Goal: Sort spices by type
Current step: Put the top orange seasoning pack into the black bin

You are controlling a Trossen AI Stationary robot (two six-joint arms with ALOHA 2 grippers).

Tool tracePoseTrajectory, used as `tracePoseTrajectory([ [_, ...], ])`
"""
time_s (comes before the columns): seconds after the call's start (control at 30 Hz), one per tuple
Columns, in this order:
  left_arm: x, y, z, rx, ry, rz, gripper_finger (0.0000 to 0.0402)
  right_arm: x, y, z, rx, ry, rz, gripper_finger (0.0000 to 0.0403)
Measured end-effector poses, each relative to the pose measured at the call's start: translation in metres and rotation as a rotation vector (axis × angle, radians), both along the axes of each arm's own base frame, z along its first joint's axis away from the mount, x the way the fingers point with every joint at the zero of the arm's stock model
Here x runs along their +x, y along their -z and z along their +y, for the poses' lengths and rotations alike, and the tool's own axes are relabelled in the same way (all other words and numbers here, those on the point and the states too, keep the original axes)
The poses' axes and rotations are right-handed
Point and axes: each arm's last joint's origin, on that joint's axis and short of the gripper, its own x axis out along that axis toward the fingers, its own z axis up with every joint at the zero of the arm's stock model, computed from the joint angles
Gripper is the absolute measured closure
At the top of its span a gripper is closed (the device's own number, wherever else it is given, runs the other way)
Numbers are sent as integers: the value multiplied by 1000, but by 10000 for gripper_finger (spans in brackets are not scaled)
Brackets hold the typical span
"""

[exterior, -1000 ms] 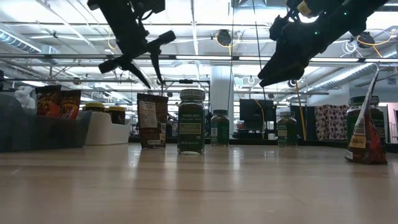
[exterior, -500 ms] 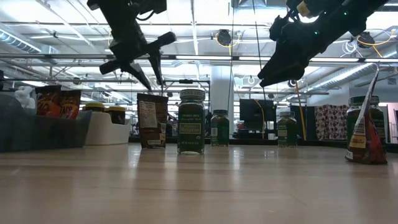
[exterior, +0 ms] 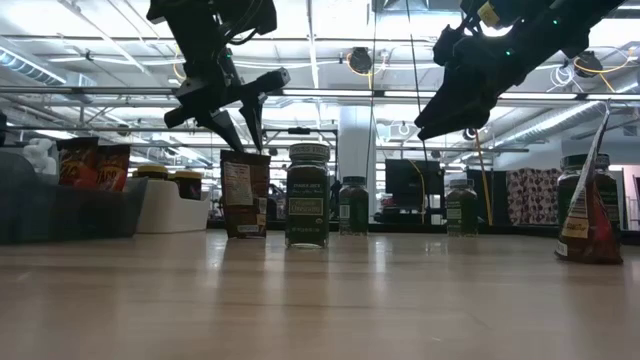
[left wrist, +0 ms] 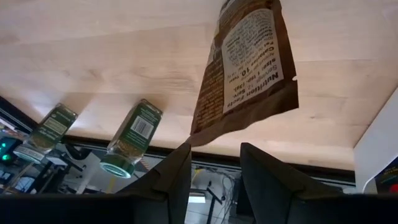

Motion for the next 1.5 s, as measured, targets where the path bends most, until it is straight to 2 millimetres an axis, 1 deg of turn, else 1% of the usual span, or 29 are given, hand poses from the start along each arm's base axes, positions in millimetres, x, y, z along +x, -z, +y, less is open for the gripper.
tracePoseTrajectory([
  [0.23,0,0,-3,-2,9,1,259,0,0,0,0,0,0,145],
  [0.5,5,10,-2,-8,8,39,259,0,0,0,0,0,0,145],
  [0.67,5,10,-3,-12,6,33,259,0,0,0,-9,-6,2,145],
  [0.87,2,12,-6,-97,43,57,259,0,0,0,-15,-11,4,145],
  [1.0,3,12,-6,-141,0,28,259,0,0,0,-15,-11,4,145],
  [1.27,3,12,-5,-149,-12,17,259,0,0,0,-15,-10,3,145],
  [1.5,8,22,-4,-155,-14,48,259,0,0,0,4,2,-1,145],
])
